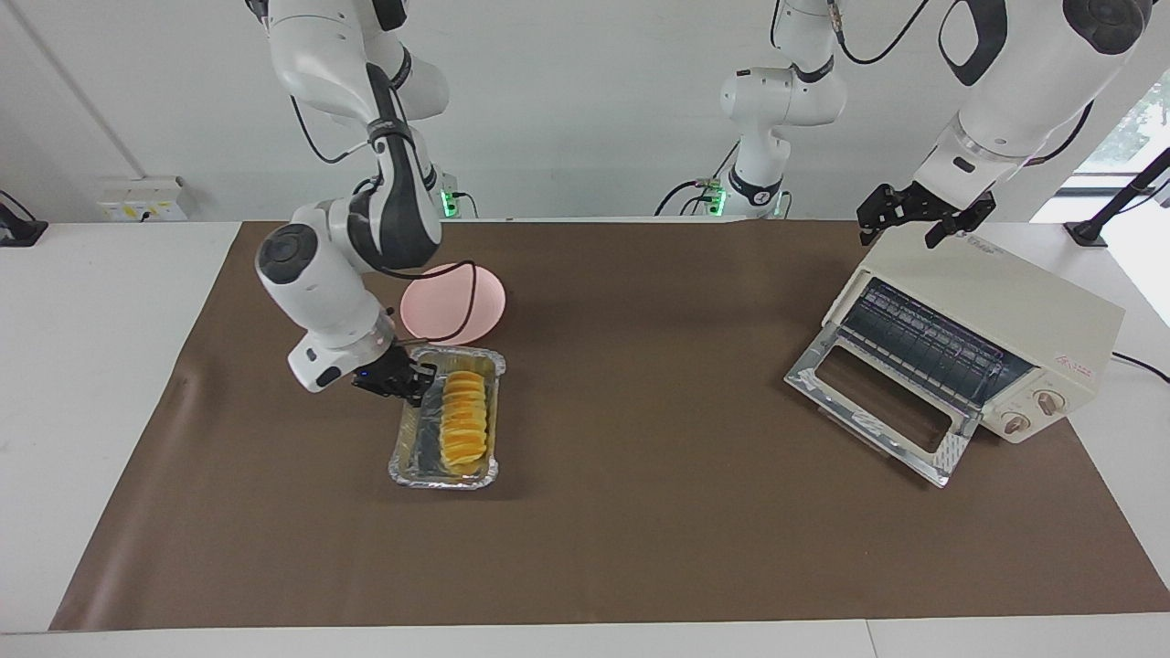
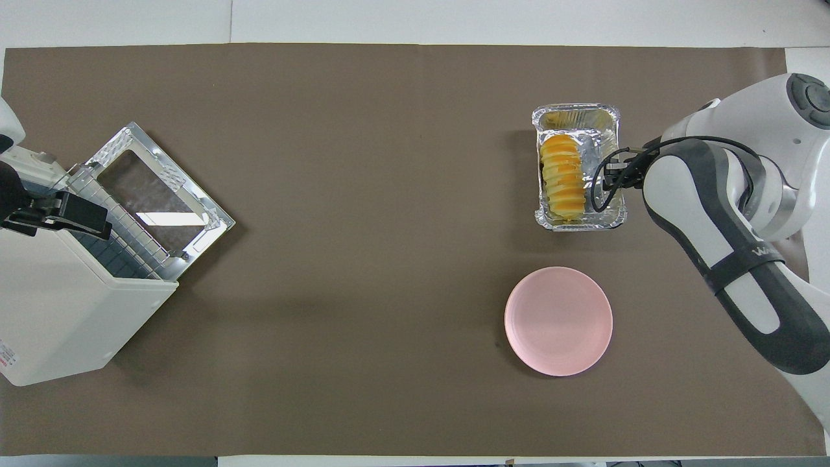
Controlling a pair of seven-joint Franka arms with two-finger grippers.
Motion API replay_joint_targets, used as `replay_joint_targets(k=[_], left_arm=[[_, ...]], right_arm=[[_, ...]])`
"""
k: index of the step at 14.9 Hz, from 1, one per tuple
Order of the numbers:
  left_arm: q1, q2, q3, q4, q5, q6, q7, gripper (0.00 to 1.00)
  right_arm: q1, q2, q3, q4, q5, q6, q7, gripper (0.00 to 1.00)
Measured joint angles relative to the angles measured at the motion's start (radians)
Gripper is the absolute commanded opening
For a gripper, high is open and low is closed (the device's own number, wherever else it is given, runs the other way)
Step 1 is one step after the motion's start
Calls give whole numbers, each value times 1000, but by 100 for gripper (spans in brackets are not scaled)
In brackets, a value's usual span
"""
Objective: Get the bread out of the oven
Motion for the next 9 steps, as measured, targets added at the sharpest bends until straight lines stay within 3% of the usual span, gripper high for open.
replay_joint_targets(k=[5,6,7,9], left_arm=[[0,0,0,0,0,0,0,100],[0,0,0,0,0,0,0,100],[0,0,0,0,0,0,0,100],[0,0,0,0,0,0,0,100]], right_arm=[[11,-4,8,-69,0,76,-5,4],[14,-6,9,-72,0,82,-5,40],[16,-7,9,-73,0,84,-5,95],[21,-10,9,-73,0,86,-5,100]])
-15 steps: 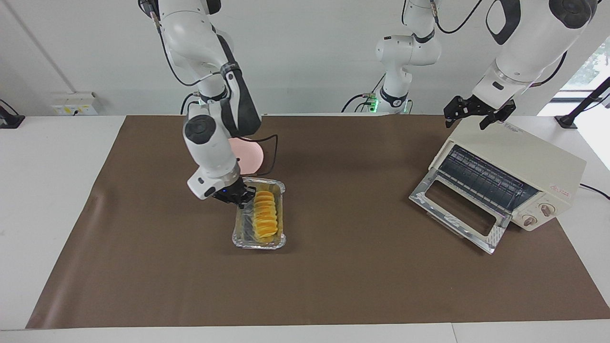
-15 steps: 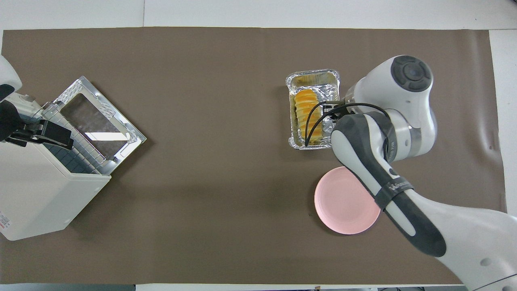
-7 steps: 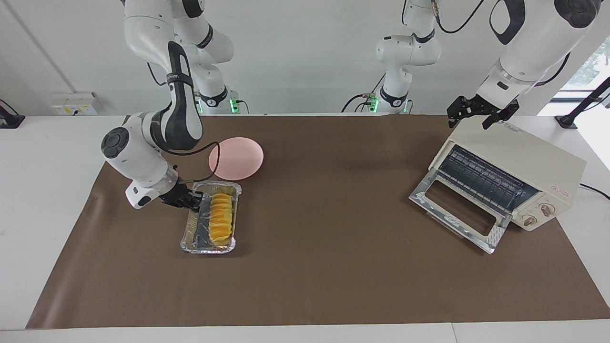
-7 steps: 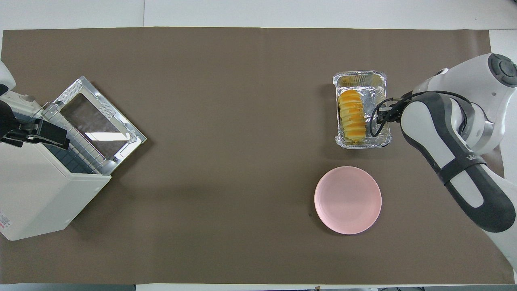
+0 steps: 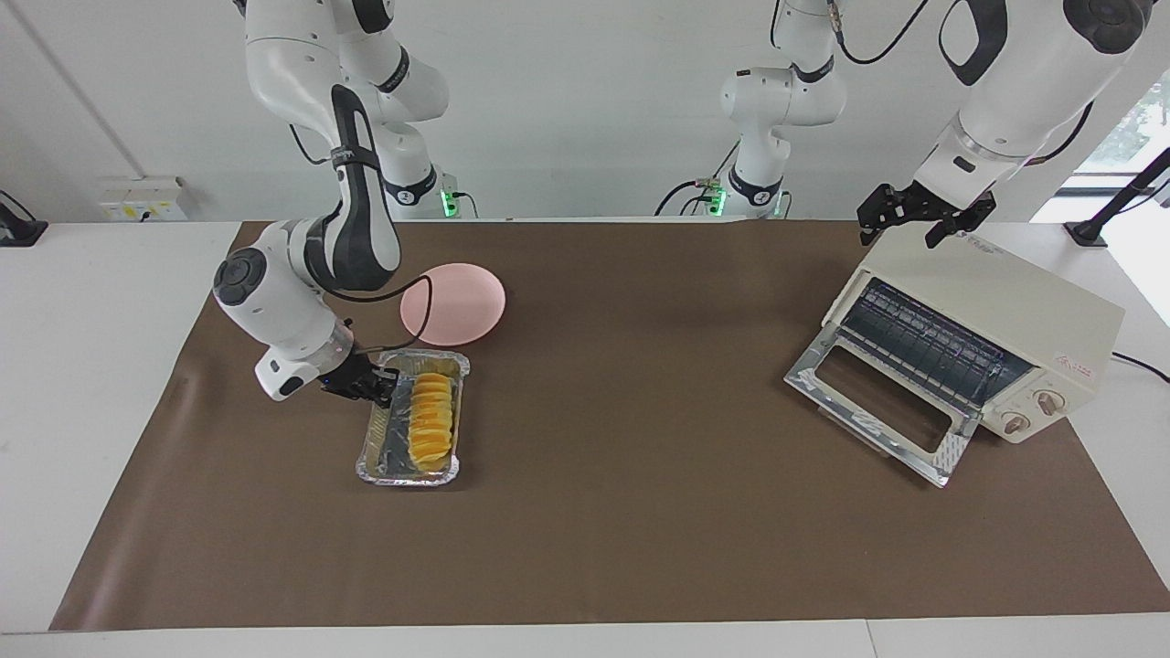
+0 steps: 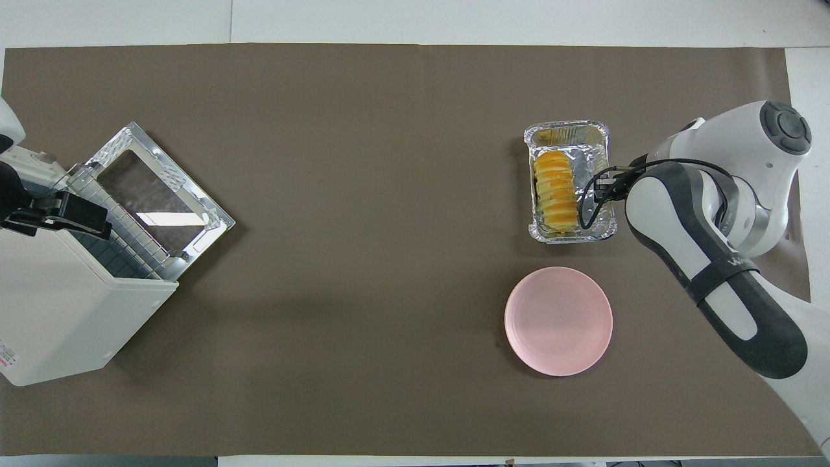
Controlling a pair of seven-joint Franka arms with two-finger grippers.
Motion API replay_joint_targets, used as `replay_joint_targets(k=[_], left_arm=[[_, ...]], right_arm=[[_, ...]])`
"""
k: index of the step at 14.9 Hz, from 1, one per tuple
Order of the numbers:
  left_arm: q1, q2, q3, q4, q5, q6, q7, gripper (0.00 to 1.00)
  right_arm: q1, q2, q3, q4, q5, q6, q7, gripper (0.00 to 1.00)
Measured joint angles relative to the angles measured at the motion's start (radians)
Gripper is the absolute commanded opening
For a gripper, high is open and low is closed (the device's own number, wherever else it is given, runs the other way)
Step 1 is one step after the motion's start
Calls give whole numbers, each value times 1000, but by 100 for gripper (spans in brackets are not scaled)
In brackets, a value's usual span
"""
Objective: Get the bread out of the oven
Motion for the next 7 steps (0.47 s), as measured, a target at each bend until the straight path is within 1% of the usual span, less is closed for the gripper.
replay_joint_targets(k=[3,5,7], left_arm=[[0,0,0,0,0,0,0,100],[0,0,0,0,0,0,0,100],[0,0,0,0,0,0,0,100]], right_arm=[[3,-15,2,12,0,-36,0,100],[11,-30,3,54,-5,-100,0,100],[44,-42,3,98,-48,-128,24,100]])
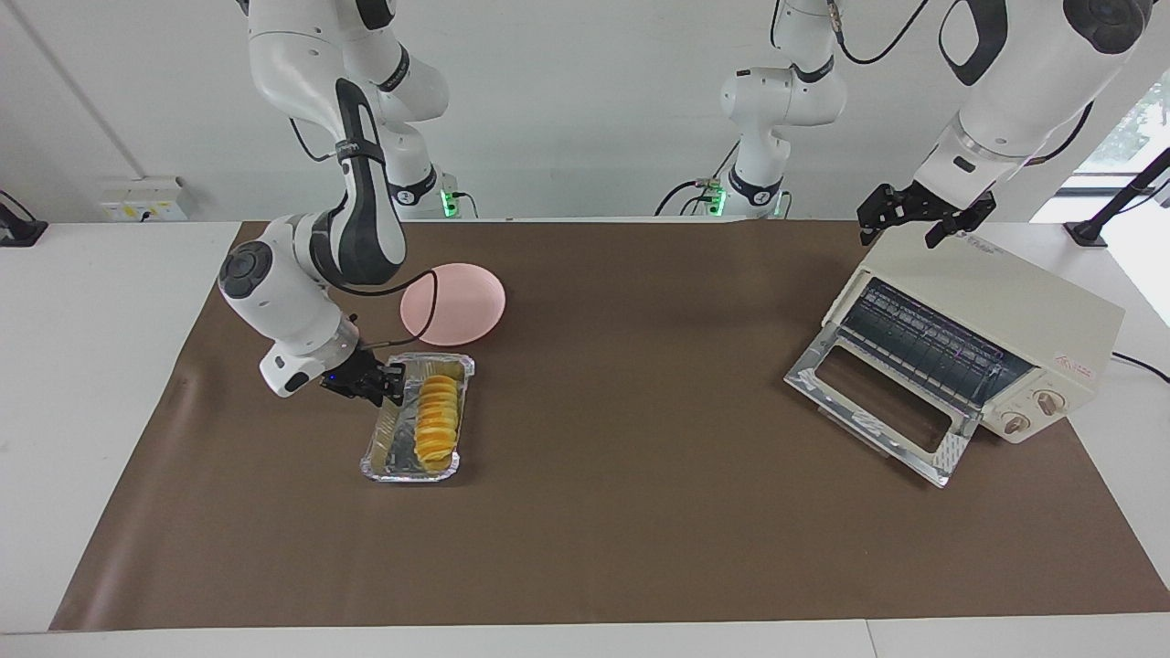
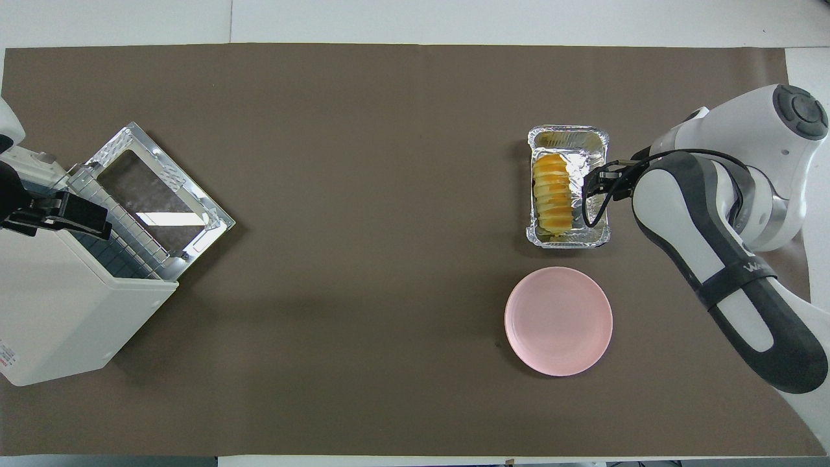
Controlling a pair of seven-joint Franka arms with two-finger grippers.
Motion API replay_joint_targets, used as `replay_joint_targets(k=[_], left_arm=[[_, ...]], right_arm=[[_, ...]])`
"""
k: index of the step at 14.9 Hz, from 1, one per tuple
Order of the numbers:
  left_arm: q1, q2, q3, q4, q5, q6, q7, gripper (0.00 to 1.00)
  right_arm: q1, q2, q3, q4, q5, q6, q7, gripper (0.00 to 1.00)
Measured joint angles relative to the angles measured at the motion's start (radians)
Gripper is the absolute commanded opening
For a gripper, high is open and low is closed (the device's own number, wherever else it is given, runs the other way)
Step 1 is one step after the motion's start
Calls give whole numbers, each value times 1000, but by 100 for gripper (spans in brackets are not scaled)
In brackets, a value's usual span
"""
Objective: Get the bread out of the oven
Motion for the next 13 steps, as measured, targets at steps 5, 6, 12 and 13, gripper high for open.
replay_joint_targets(k=[5,6,12,13], left_arm=[[0,0,0,0,0,0,0,100],[0,0,0,0,0,0,0,100],[0,0,0,0,0,0,0,100],[0,0,0,0,0,0,0,100]], right_arm=[[93,14,2,-37,-51,86,108,100],[92,22,1,-53,-51,107,108,100],[88,40,-3,-119,-51,179,109,89],[88,42,-3,-123,-51,180,111,82]])
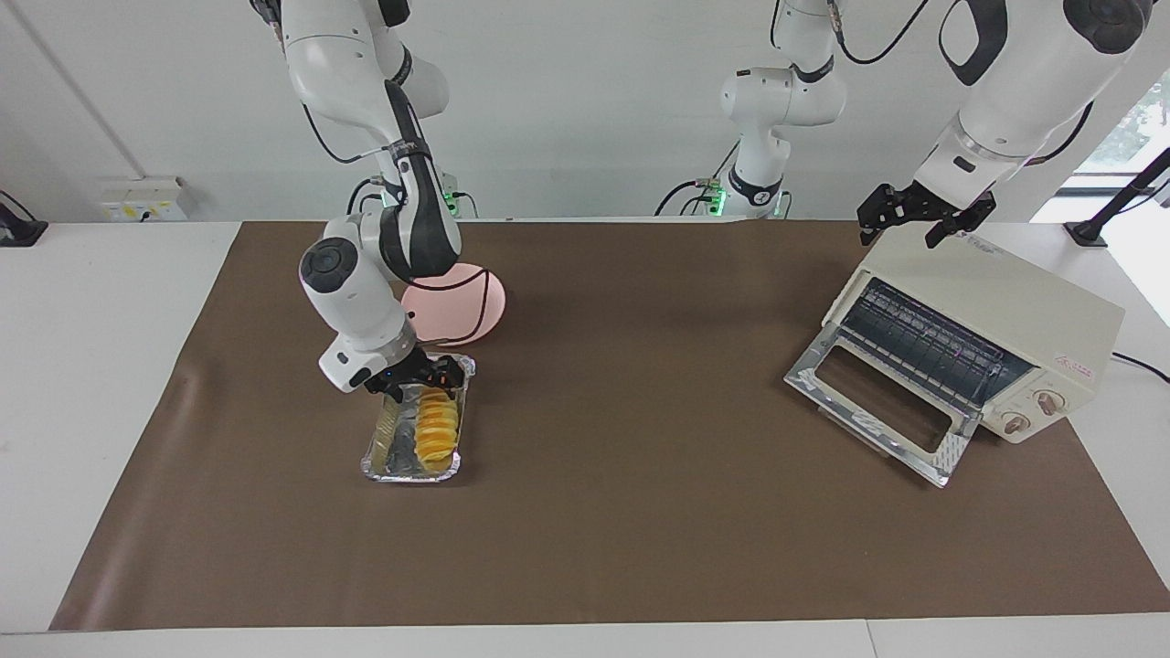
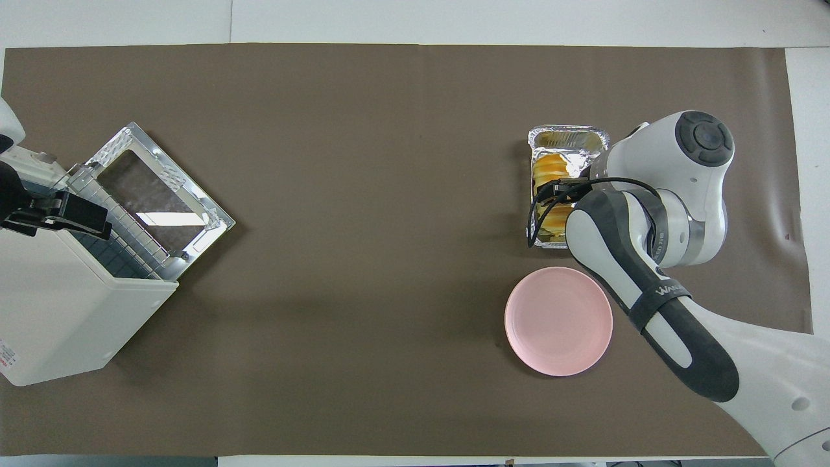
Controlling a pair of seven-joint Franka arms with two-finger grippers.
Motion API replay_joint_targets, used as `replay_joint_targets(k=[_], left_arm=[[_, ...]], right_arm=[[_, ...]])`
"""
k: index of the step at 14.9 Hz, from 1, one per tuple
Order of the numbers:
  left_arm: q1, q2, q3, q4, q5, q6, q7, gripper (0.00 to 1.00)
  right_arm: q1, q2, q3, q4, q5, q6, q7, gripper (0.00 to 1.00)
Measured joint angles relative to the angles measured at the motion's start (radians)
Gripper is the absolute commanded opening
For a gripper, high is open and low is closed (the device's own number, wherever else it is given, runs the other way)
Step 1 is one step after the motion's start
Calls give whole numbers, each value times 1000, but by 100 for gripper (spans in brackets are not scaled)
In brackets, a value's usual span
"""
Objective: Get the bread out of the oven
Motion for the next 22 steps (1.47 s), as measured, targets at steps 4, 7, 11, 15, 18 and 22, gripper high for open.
replay_joint_targets(k=[4,7,11,15,18,22], left_arm=[[0,0,0,0,0,0,0,100],[0,0,0,0,0,0,0,100],[0,0,0,0,0,0,0,100],[0,0,0,0,0,0,0,100],[0,0,0,0,0,0,0,100],[0,0,0,0,0,0,0,100]], right_arm=[[0,7,1,-5,0,1,7,25],[1,7,2,-7,0,1,7,0],[1,7,4,-7,0,1,7,0],[4,5,6,31,0,-43,7,0],[3,-23,3,135,0,-213,9,0],[-5,-143,-6,166,0,-436,14,0]])
